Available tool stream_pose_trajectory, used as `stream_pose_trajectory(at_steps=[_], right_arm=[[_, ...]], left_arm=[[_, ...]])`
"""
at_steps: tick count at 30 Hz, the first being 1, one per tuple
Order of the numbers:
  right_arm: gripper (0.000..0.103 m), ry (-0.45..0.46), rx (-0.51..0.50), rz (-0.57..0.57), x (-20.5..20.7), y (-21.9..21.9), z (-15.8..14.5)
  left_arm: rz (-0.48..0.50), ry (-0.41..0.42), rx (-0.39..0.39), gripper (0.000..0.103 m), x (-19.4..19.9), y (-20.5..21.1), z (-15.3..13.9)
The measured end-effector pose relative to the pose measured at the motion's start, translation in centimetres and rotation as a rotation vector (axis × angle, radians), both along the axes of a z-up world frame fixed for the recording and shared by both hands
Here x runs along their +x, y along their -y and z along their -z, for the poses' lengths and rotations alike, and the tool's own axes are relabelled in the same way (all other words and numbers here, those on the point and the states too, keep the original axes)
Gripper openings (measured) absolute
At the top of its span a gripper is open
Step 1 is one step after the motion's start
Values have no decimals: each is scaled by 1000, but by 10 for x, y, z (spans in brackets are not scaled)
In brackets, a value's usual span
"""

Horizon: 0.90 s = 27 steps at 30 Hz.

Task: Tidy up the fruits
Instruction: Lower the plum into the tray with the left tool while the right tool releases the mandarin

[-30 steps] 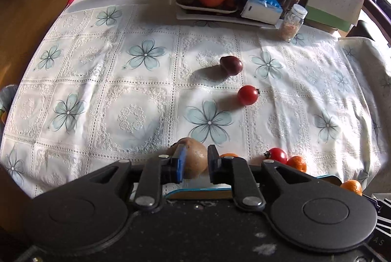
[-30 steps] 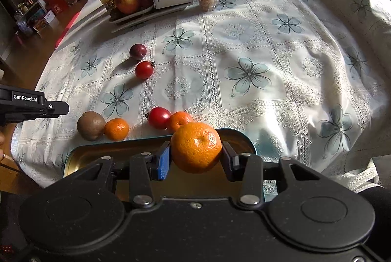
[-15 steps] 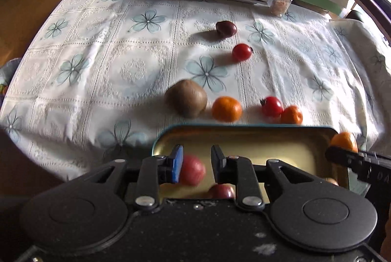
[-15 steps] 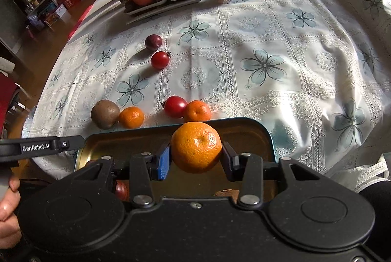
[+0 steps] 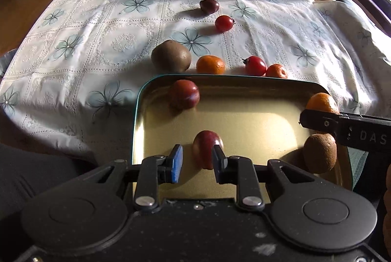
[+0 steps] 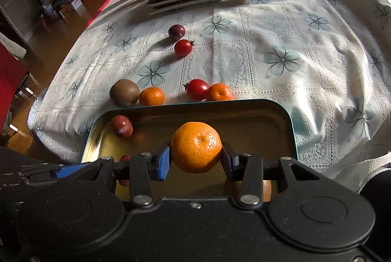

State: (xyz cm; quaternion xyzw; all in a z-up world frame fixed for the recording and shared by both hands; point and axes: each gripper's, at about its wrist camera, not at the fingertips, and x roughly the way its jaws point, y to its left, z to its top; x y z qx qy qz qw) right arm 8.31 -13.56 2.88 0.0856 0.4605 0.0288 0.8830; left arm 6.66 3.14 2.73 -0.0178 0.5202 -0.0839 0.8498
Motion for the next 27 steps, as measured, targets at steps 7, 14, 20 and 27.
stream_pose_trajectory(at_steps=[7,14,20,27], right_arm=[[54,-19,31,5,1,4,2],[55,-26,83,55,2,17,1],[55,-31,78,64,2,20,2],[55,-38,78,70,3,21,4]], left_arm=[[-32,-30,-24,25,7,-6,5],[-27,-30,-1,26,7,-2,8],[-22,-30,13,25,7,1,10],[-18,-32,20,26,7,3,10]])
